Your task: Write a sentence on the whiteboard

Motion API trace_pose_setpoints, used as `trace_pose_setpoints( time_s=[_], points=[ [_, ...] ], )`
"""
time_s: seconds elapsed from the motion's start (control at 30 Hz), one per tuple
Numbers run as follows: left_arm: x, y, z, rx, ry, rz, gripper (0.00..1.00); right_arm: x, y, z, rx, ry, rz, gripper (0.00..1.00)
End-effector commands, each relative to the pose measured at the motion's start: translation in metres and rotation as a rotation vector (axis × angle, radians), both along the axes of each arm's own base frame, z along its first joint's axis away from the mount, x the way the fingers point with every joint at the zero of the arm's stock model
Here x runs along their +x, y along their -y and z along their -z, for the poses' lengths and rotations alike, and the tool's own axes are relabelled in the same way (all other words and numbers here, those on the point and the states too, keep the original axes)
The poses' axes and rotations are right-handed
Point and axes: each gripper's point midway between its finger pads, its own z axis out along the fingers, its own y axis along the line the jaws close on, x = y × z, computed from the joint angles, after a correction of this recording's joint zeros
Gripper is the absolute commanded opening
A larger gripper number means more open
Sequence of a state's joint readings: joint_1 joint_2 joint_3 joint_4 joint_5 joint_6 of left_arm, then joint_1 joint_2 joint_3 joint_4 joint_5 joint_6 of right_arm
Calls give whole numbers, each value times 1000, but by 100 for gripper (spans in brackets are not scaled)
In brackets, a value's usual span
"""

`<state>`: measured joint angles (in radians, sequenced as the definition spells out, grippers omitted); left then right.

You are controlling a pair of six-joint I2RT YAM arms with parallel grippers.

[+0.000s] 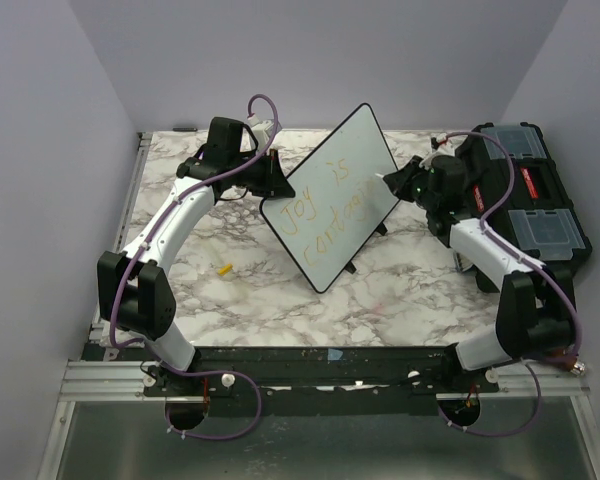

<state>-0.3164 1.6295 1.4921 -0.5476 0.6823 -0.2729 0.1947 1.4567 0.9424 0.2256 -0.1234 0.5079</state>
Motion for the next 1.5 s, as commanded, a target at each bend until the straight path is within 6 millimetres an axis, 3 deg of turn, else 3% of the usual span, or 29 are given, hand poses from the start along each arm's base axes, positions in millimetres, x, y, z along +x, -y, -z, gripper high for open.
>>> trace_pose_setpoints(
  time_s=[0.0, 0.53, 1.17, 1.47],
  points=[
    [-11, 2, 16, 68, 16, 66, 0, 9, 4, 17, -6, -53, 22, 1],
    [-11, 2, 17, 73, 17, 65, 0, 28, -5, 27, 8, -74, -7, 1],
    [-11, 2, 17, 71, 15, 66, 0, 0, -3, 75, 6, -173, -17, 1],
    [-11, 2, 16, 71, 17, 67, 0, 17, -1, 68, -15, -161, 5, 1]
  ],
)
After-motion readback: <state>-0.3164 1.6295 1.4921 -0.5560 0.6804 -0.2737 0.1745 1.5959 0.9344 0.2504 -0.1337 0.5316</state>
